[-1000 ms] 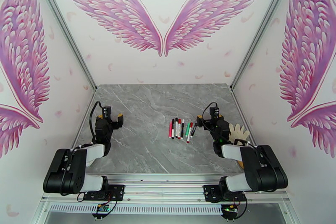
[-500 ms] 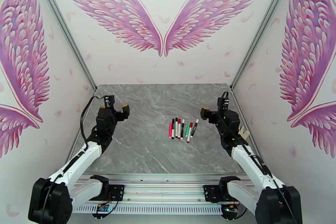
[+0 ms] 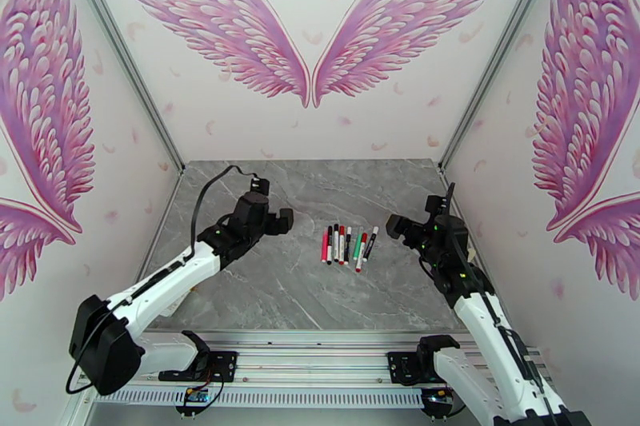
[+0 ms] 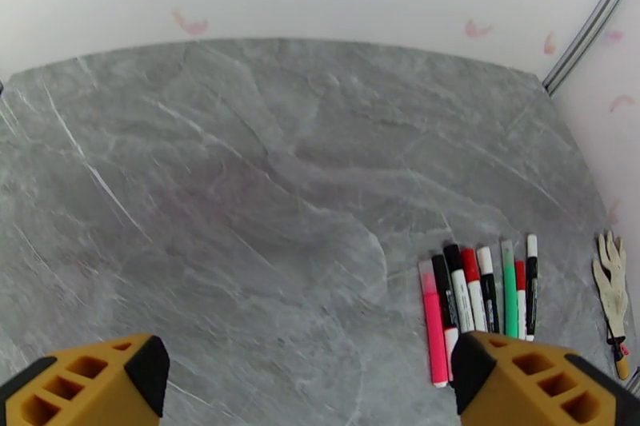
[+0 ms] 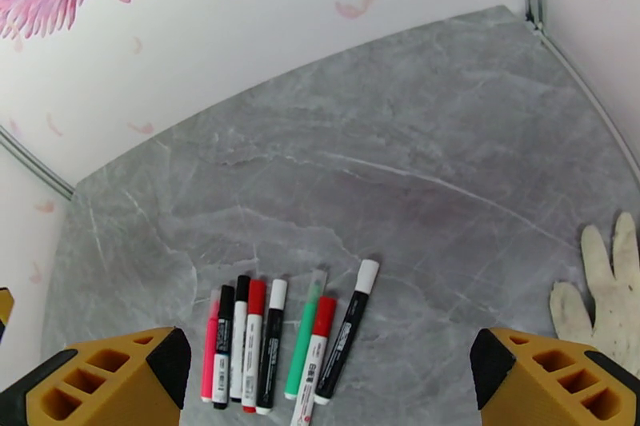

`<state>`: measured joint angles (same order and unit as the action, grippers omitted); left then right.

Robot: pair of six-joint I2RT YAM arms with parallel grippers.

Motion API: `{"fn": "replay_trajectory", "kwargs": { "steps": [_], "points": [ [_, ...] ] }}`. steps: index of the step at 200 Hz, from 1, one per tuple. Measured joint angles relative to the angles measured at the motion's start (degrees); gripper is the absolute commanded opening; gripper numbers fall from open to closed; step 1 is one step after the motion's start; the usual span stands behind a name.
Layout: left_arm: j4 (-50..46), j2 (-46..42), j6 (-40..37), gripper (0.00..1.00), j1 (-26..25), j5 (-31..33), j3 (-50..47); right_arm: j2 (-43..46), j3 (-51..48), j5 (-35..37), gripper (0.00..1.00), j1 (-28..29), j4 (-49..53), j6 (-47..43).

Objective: Open the pen caps

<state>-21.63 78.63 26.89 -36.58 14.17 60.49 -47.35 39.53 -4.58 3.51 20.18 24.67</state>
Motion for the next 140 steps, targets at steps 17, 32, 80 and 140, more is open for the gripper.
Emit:
{"fn": "replay_trajectory", "kwargs": {
  "steps": [17, 32, 80, 140],
  "points": [
    [-2.19, 3.91, 2.47, 0.99, -1.75, -0.63, 1.84, 1.38, 0.0, -1.36, 0.99, 0.0, 1.73, 0.92],
    [-3.89, 7.61, 4.35, 0.99, -2.8, -1.9, 4.2, 2.16, -0.04, -3.17, 0.99, 0.0, 2.86, 1.27],
    [-8.48, 19.47, 7.78, 0.89, -5.11, -5.44, 14.78, 2.95, -2.8, -8.15, 0.99, 0.02, 4.5, 1.7],
    [-17.09, 33.59, 9.92, 0.64, -5.46, -9.97, 29.51, 2.67, -3.5, -11.08, 0.99, 0.02, 6.51, 1.73]
  ]
}}
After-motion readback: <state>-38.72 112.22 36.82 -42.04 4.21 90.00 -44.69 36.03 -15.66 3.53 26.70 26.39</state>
